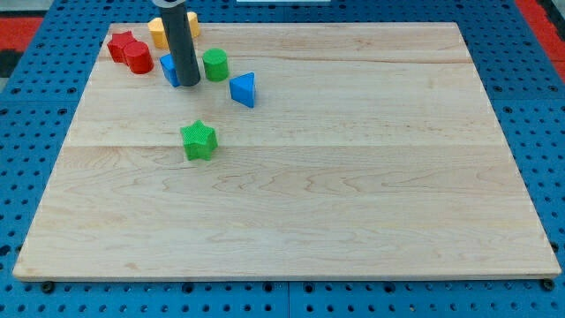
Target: Move the green circle into the yellow hexagon
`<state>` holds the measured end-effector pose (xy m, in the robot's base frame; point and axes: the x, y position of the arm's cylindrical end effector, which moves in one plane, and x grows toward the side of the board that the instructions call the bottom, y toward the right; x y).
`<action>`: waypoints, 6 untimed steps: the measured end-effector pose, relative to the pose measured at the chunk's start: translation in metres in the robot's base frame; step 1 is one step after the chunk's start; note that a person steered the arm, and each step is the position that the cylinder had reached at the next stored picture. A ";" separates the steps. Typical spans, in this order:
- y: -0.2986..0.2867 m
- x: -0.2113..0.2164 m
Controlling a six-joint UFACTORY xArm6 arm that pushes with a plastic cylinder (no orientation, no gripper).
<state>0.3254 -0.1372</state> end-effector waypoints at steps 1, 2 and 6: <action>0.043 0.005; 0.094 0.005; -0.007 -0.051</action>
